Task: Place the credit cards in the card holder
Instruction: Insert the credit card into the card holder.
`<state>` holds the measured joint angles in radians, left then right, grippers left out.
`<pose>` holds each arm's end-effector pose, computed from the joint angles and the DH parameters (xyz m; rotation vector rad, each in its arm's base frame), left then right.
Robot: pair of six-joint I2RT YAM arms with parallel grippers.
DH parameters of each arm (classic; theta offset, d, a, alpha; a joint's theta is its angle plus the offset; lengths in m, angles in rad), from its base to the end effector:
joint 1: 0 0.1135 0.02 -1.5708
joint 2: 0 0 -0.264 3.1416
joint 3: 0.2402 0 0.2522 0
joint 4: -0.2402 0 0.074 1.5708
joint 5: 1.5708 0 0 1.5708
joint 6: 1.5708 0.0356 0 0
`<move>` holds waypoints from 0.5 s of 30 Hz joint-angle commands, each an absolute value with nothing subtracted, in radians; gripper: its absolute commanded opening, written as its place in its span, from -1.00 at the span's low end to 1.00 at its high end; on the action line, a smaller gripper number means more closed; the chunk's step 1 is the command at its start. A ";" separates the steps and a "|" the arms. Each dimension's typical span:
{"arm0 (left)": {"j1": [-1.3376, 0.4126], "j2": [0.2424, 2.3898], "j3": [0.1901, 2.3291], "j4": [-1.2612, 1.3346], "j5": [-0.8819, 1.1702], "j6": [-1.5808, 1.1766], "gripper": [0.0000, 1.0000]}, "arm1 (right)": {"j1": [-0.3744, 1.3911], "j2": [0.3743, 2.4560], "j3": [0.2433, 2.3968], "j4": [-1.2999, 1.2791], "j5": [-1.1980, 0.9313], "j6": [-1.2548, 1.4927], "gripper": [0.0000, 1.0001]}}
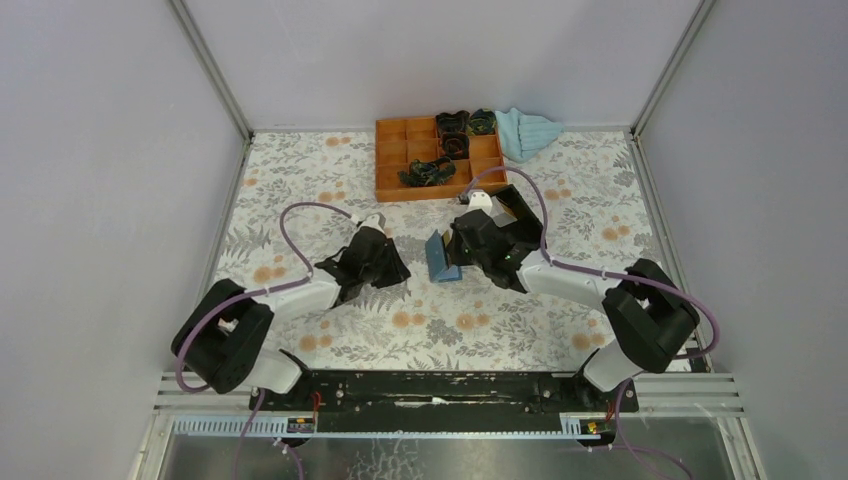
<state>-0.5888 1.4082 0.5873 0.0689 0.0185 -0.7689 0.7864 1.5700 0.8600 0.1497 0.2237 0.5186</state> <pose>0.2226 -0.1495 0.1608 -0.2088 2.4206 -0.6795 0.2435 0.2328 0.2056 -0.1552 2.1569 0.5323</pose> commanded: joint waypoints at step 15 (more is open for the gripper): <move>-0.627 1.569 0.676 0.143 0.039 -0.776 -0.32 | 0.798 1.511 0.906 0.113 0.301 0.465 -1.00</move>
